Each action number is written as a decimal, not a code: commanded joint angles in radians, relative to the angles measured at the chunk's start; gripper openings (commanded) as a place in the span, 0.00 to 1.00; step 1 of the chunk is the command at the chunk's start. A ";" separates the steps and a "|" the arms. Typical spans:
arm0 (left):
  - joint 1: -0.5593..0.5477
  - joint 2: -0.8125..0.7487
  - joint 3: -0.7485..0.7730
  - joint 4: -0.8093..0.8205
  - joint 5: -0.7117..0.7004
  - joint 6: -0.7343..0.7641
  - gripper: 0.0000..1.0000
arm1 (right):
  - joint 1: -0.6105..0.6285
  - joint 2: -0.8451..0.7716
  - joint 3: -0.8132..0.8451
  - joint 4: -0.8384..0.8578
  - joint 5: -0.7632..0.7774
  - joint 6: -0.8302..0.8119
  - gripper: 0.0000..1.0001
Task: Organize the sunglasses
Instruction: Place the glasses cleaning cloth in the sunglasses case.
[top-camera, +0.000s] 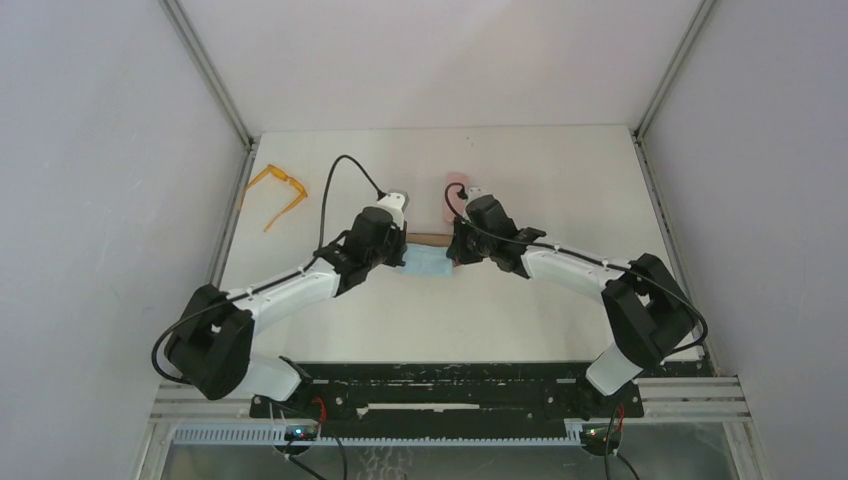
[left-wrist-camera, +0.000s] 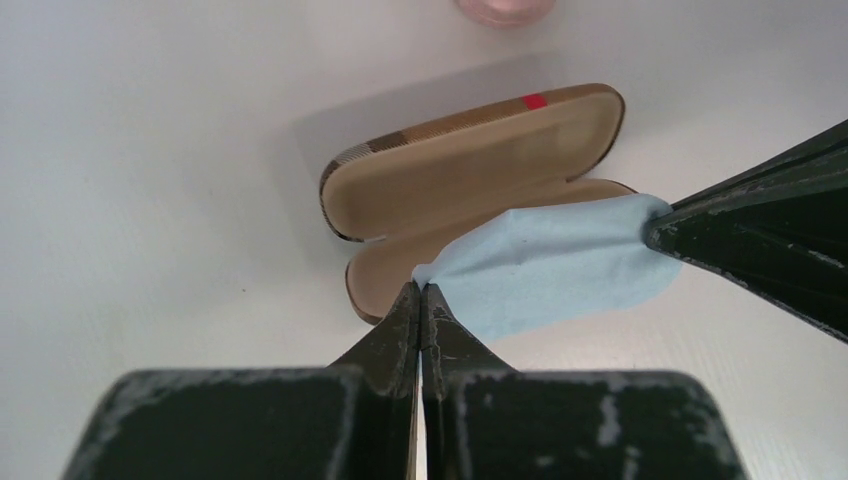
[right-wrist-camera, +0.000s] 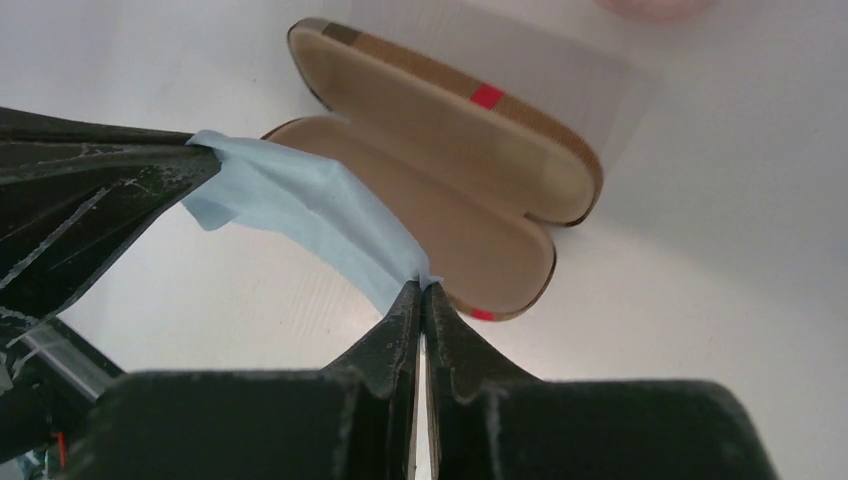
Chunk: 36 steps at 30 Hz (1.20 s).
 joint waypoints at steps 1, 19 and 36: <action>0.032 0.043 0.075 0.056 0.009 0.052 0.00 | -0.023 0.027 0.054 0.049 0.028 -0.034 0.00; 0.098 0.224 0.206 0.060 0.094 0.042 0.00 | -0.076 0.160 0.148 0.025 0.048 -0.074 0.00; 0.117 0.299 0.195 0.068 0.070 -0.001 0.00 | -0.088 0.198 0.167 0.015 0.056 -0.095 0.00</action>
